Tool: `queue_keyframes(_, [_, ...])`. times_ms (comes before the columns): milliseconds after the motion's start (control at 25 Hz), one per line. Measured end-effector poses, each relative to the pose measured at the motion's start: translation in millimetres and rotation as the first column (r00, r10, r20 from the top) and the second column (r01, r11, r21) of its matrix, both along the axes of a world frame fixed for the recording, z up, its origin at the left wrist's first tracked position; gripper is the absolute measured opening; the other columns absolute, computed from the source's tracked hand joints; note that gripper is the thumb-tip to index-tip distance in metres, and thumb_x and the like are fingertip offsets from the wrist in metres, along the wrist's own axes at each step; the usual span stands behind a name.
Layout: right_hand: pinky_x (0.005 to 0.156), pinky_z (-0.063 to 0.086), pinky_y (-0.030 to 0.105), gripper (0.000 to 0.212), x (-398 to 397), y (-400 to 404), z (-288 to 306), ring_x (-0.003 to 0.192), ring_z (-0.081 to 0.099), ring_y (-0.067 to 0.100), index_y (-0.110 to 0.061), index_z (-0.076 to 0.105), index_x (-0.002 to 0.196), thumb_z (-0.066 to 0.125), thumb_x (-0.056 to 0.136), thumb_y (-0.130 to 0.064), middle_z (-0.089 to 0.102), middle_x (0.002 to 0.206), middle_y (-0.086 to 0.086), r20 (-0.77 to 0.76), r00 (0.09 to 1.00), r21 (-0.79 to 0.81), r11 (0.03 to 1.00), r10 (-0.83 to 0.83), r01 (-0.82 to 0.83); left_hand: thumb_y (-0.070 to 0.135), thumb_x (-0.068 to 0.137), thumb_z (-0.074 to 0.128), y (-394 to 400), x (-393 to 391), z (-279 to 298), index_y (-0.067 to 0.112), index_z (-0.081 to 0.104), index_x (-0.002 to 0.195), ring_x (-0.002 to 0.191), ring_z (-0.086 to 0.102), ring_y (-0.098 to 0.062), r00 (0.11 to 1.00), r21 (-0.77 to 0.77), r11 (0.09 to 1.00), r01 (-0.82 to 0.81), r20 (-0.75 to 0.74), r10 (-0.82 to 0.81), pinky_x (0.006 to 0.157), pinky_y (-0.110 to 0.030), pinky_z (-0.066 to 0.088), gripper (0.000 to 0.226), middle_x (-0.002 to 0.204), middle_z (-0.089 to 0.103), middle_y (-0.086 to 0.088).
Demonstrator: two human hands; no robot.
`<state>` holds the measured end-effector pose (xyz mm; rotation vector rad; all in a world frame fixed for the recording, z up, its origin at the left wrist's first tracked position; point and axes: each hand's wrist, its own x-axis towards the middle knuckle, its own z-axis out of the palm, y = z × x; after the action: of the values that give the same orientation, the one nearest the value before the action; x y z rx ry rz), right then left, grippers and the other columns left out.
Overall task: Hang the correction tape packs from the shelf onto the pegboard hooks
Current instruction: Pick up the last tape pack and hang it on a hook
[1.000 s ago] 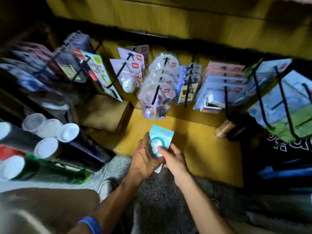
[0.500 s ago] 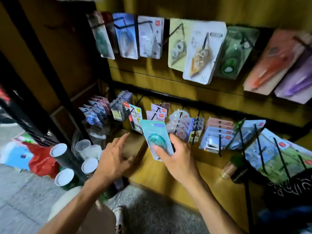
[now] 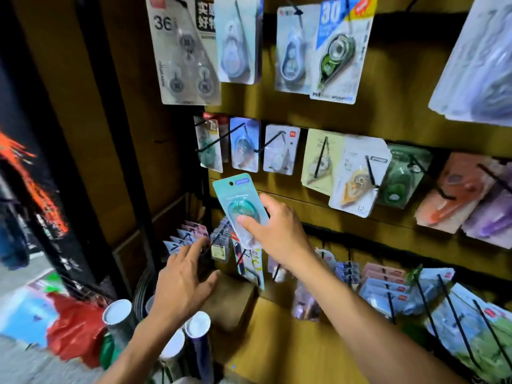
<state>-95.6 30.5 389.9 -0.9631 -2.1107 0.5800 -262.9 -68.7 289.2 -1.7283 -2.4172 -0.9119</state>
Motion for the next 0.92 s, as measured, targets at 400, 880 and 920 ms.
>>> queue_keyframes(400, [0.074, 0.059, 0.044, 0.022, -70, 9, 6, 0.085, 0.07, 0.01, -0.02, 0.065, 0.102, 0.068, 0.086, -0.034, 0.073, 0.096, -0.008, -0.312, 0.947, -0.169, 0.985, -0.069, 0.016, 0.054, 0.082, 0.058, -5, -51, 4, 0.028, 0.033, 0.148, 0.118, 0.052, -0.029, 0.996, -0.03, 0.996, -0.084, -0.045, 0.082, 0.09, -0.042, 0.046, 0.075, 0.137, 0.051, -0.002])
queue_keyframes(880, [0.081, 0.06, 0.043, 0.019, -96, -2, 27, 0.088, 0.072, 0.013, -0.019, 0.071, 0.103, 0.072, 0.084, -0.023, 0.076, 0.099, -0.004, -0.41, 0.91, -0.284, 0.941, 0.056, -0.186, 0.053, 0.084, 0.058, -9, -49, -1, 0.031, 0.033, 0.148, 0.118, 0.051, -0.026, 0.998, -0.054, 0.997, -0.062, -0.019, 0.061, 0.089, -0.041, 0.046, 0.073, 0.135, 0.051, 0.002])
queue_keyframes(920, [0.082, 0.059, 0.045, 0.019, -99, -1, 29, 0.088, 0.073, 0.015, -0.019, 0.071, 0.102, 0.073, 0.084, -0.022, 0.076, 0.099, -0.003, -0.426, 0.903, -0.308, 0.931, 0.048, -0.195, 0.054, 0.084, 0.058, -9, -50, -1, 0.031, 0.032, 0.148, 0.118, 0.051, -0.026, 0.998, -0.058, 0.997, -0.059, -0.019, 0.058, 0.089, -0.041, 0.046, 0.073, 0.135, 0.051, 0.002])
